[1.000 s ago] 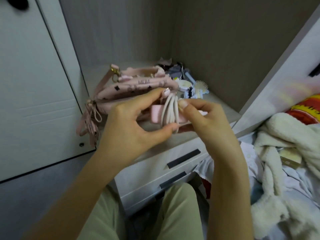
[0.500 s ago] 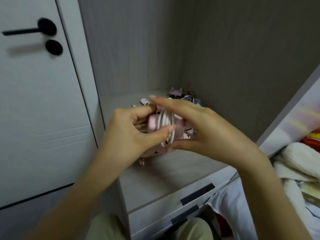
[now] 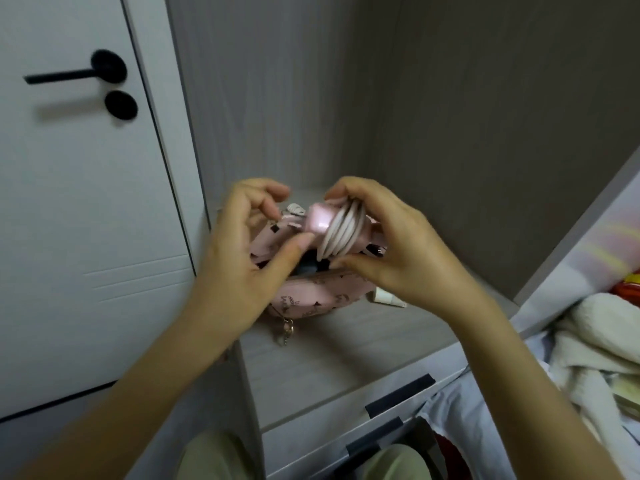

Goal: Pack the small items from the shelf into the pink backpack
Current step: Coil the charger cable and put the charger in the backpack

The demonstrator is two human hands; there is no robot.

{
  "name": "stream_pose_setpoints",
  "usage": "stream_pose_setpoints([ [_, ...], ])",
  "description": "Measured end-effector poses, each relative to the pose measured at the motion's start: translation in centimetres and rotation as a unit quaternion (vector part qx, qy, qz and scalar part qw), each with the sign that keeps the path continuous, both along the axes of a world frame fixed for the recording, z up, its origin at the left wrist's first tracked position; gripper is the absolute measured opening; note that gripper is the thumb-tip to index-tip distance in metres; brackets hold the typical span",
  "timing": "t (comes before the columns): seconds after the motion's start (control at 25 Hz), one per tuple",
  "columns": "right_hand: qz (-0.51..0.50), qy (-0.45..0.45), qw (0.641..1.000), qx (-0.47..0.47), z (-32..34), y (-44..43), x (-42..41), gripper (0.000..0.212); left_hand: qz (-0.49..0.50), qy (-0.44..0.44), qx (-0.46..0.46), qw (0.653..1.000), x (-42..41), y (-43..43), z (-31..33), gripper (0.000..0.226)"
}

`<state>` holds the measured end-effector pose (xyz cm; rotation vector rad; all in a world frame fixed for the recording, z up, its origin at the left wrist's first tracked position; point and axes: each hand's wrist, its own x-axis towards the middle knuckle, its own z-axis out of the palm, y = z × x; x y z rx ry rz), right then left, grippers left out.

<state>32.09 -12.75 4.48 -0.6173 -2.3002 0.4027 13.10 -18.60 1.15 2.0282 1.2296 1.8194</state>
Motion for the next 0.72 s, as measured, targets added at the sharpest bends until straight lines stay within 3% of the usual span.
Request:
stream_pose_setpoints([
  [0.08, 0.004, 0.057, 0.997, -0.052, -0.2, 0.8, 0.2, 0.064, 0.091, 0.132, 0.057, 0.985, -1.5, 0.0, -1.4, 0.007],
  [0.12, 0.013, 0.089, 0.992, -0.086, -0.4, 1.2, 0.4, 0.065, 0.100, 0.191, 0.017, 0.976, -2.0, 0.1, -2.1, 0.007],
  [0.2, 0.036, 0.142, 0.980, -0.136, -1.0, 1.7, 0.5, 0.065, 0.110, 0.257, -0.102, 0.955, -2.4, 0.2, -3.4, 0.030],
  [0.32, 0.050, 0.197, 0.967, -0.151, -1.9, 2.2, 0.7, 0.064, 0.115, 0.235, -0.157, 0.952, -2.4, 0.6, -4.7, 0.084],
  [0.4, 0.052, 0.228, 0.958, -0.166, -2.5, 2.5, 1.1, 0.064, 0.103, 0.241, -0.176, 0.949, -2.3, 0.9, -4.9, 0.107],
  [0.6, 0.044, 0.243, 0.951, -0.188, -3.7, 2.5, 2.1, 0.065, 0.091, 0.274, -0.203, 0.936, -3.0, 1.8, -4.9, 0.125],
  [0.72, 0.027, 0.127, 0.988, -0.085, -4.5, 2.6, 0.6, 0.065, 0.081, 0.285, -0.214, 0.931, -3.4, 2.4, -4.4, 0.128],
])
